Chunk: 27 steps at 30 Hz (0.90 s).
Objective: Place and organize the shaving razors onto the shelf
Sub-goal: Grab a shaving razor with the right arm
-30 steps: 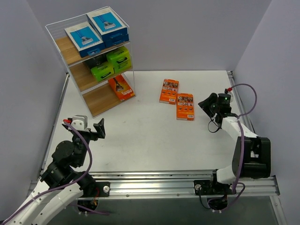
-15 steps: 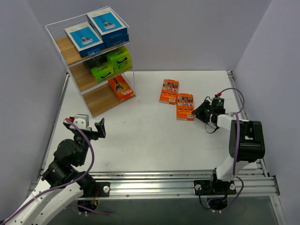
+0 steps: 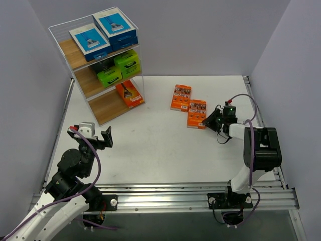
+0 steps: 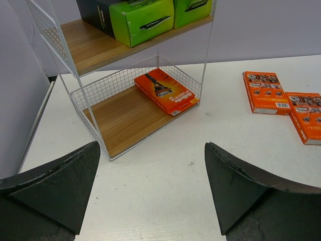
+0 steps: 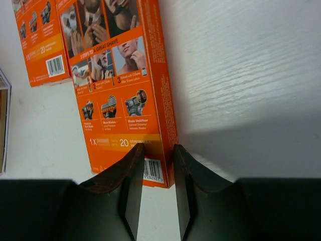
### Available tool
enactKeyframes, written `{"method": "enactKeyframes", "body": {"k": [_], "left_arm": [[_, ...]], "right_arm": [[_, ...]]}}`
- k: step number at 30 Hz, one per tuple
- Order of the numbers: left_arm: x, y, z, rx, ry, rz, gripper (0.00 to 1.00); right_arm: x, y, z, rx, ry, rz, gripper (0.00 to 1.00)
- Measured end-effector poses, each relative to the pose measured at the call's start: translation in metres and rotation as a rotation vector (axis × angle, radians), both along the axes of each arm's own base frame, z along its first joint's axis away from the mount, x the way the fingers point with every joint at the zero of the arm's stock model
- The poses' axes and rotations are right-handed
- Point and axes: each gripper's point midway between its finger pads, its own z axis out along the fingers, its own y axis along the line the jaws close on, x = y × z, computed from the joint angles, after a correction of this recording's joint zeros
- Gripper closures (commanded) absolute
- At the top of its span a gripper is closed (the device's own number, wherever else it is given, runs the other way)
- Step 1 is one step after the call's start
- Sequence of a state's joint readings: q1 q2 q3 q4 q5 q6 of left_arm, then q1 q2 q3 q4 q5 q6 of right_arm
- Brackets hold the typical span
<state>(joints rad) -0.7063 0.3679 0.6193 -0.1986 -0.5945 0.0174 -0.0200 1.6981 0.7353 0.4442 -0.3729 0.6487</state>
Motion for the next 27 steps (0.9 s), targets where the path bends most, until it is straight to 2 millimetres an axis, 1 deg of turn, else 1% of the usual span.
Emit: {"method": "enactKeyframes", "body": {"k": [3, 6, 9, 12, 14, 16, 17, 19, 20, 21, 22, 24, 27], "left_arm": [[0.0, 0.001, 0.0, 0.0, 0.0, 0.002, 0.06], [0.0, 0.0, 0.0, 0.002, 0.0, 0.0, 0.06], [0.0, 0.0, 0.0, 0.002, 0.0, -0.002, 0.06], [0.0, 0.0, 0.0, 0.002, -0.001, -0.003, 0.06], [0.0, 0.0, 0.001, 0.001, -0.003, -0.003, 0.06], [-0.001, 0.001, 0.001, -0.001, -0.005, -0.001, 0.06], [-0.001, 0.001, 0.001, -0.002, -0.006, -0.001, 0.06], [-0.001, 0.002, 0.002, -0.004, -0.008, 0.0, 0.06], [-0.001, 0.002, 0.002, -0.005, -0.009, 0.0, 0.06], [-0.001, 0.002, 0.003, -0.005, -0.01, 0.0, 0.06], [-0.002, 0.002, 0.003, -0.006, -0.011, 0.0, 0.06], [-0.002, 0.003, 0.003, -0.007, -0.013, 0.001, 0.06], [-0.002, 0.003, 0.004, -0.01, -0.016, 0.002, 0.06]], "right_arm": [[-0.001, 0.016, 0.001, -0.014, -0.011, 0.034, 0.79], [-0.006, 0.048, 0.001, -0.026, -0.023, 0.098, 0.81], [-0.018, 0.082, 0.002, -0.02, -0.03, 0.165, 0.81], [-0.035, 0.121, 0.003, -0.008, -0.036, 0.237, 0.81], [-0.051, 0.149, 0.004, 0.021, -0.037, 0.304, 0.81], [-0.071, 0.172, 0.004, 0.064, -0.025, 0.375, 0.81], [-0.08, 0.179, 0.003, 0.082, -0.014, 0.4, 0.79], [-0.089, 0.182, 0.002, 0.105, 0.008, 0.412, 0.73], [-0.09, 0.179, 0.004, 0.108, 0.014, 0.407, 0.71], [-0.088, 0.175, 0.01, 0.112, 0.008, 0.398, 0.67], [-0.085, 0.171, 0.016, 0.116, -0.004, 0.386, 0.66], [-0.074, 0.159, 0.036, 0.126, -0.044, 0.356, 0.65], [-0.046, 0.134, 0.062, 0.13, -0.109, 0.293, 0.65]]}}
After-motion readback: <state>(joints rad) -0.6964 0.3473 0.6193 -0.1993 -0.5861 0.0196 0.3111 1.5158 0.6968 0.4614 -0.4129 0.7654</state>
